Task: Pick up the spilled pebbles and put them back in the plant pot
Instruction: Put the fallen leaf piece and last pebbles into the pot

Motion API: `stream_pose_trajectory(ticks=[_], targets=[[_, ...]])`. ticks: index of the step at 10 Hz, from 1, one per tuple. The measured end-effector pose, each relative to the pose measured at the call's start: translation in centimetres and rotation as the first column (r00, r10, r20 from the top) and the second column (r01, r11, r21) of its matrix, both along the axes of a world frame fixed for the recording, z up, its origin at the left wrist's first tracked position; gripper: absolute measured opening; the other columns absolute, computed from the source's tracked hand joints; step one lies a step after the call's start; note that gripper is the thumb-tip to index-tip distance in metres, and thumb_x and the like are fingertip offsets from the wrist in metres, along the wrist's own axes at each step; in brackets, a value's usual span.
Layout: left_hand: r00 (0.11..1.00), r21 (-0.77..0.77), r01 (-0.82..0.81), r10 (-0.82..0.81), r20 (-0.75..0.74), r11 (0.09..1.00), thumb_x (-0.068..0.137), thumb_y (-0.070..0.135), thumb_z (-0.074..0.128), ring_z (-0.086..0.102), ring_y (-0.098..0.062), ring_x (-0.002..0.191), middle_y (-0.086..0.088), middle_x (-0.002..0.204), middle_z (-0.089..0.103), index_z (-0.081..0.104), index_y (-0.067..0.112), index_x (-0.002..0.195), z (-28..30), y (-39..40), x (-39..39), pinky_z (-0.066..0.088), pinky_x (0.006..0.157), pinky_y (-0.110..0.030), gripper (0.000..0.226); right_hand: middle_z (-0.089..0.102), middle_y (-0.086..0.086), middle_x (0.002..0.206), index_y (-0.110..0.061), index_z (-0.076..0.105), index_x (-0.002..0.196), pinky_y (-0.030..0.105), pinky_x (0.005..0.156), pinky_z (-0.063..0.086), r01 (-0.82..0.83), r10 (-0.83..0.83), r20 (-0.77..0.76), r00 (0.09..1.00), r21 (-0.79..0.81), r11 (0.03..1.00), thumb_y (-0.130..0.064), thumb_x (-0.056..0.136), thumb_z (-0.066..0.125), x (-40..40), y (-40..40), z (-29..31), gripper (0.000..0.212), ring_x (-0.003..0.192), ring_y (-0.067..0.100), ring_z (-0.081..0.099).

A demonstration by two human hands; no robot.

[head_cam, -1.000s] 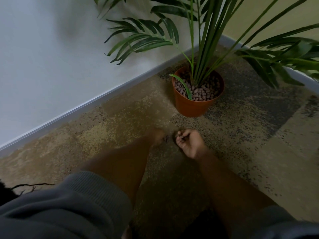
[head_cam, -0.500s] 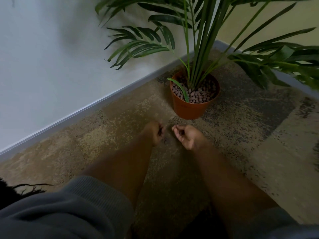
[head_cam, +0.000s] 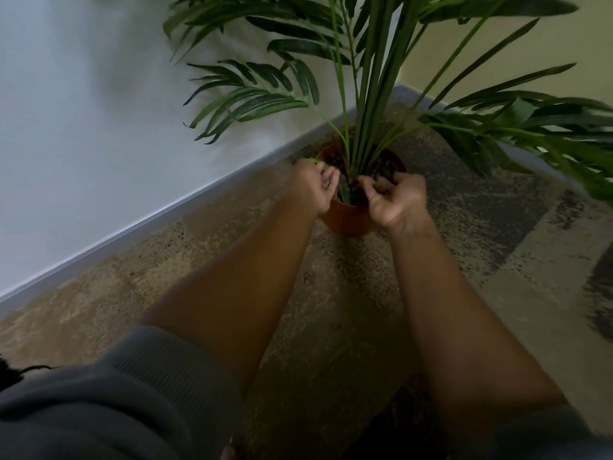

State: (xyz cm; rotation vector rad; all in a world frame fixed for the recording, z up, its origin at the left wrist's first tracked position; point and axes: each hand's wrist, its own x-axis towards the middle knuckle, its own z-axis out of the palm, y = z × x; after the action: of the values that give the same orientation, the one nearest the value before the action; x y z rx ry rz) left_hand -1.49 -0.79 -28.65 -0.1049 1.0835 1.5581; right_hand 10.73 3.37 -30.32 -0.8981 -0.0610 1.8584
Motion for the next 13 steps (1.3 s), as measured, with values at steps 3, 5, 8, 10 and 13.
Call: stream_pose_trajectory(ticks=[3, 5, 8, 10, 13], targets=[[0.989, 0.111, 0.143, -0.147, 0.031, 0.984, 0.106, 0.021, 0.017, 0.032, -0.035, 0.142, -0.024, 0.153, 0.030, 0.017, -0.007, 0.149, 2.3, 0.2, 0.9, 0.026, 0.117, -0.045, 0.051, 0.019, 0.021, 0.158, 0.000, 0.019, 0.152, 0.050, 0.119, 0.023, -0.026, 0.025, -0.010, 1.000, -0.061, 0.998, -0.007, 0.099, 0.026, 1.3, 0.9, 1.4, 0.053, 0.146, 0.036, 0.020], [0.998, 0.075, 0.043, -0.039, -0.047, 0.996, 0.106, 0.024, 0.020, 0.043, -0.028, 0.137, -0.021, 0.149, 0.040, 0.034, -0.003, 0.146, -0.5, -0.6, -0.2, 0.039, 0.111, -0.035, 0.049, 0.049, 0.023, 0.138, 0.007, 0.040, 0.136, 0.040, 0.107, 0.045, -0.127, 0.122, 0.101, 0.987, 0.041, 0.991, -0.002, 0.098, 0.032, 0.8, -1.5, 1.9, 0.040, 0.124, 0.034, 0.053], [0.964, -0.187, -0.046, -0.006, -0.267, 0.981, 0.102, 0.019, 0.037, 0.065, -0.019, 0.103, -0.008, 0.111, 0.066, 0.059, 0.007, 0.118, -5.8, -5.1, -1.4, 0.054, 0.091, -0.028, 0.029, 0.067, 0.017, 0.104, -0.001, 0.060, 0.099, 0.029, 0.082, 0.058, -0.514, 0.466, 0.496, 0.733, -0.046, 0.857, 0.001, 0.093, 0.050, -0.9, -5.4, -2.2, 0.012, 0.094, 0.025, 0.068], [0.653, -0.527, 0.221, -0.525, -0.546, 0.821, 0.093, 0.019, 0.053, 0.057, -0.016, 0.075, -0.008, 0.100, 0.059, 0.059, 0.013, 0.095, -11.3, -7.7, -1.9, 0.049, 0.062, -0.025, 0.009, 0.062, 0.011, 0.099, -0.004, 0.058, 0.115, 0.019, 0.047, 0.055, -0.638, 0.604, 0.687, 0.404, -0.262, 0.724, 0.001, 0.091, 0.054, -0.9, -7.2, -7.2, 0.025, 0.075, 0.013, 0.062], [-0.038, -0.791, 0.244, -0.810, -0.586, 0.561, 0.086, 0.018, 0.062, 0.051, -0.030, 0.126, -0.013, 0.137, 0.052, 0.052, 0.011, 0.133, -14.6, -9.9, -0.5, 0.041, 0.107, -0.038, 0.049, 0.067, 0.009, 0.114, -0.010, 0.071, 0.108, 0.034, 0.091, 0.051, -0.759, 0.145, 0.779, -0.610, -0.627, 0.174, -0.025, 0.082, 0.073, 0.2, -11.5, -10.6, 0.030, 0.105, 0.024, 0.063]])
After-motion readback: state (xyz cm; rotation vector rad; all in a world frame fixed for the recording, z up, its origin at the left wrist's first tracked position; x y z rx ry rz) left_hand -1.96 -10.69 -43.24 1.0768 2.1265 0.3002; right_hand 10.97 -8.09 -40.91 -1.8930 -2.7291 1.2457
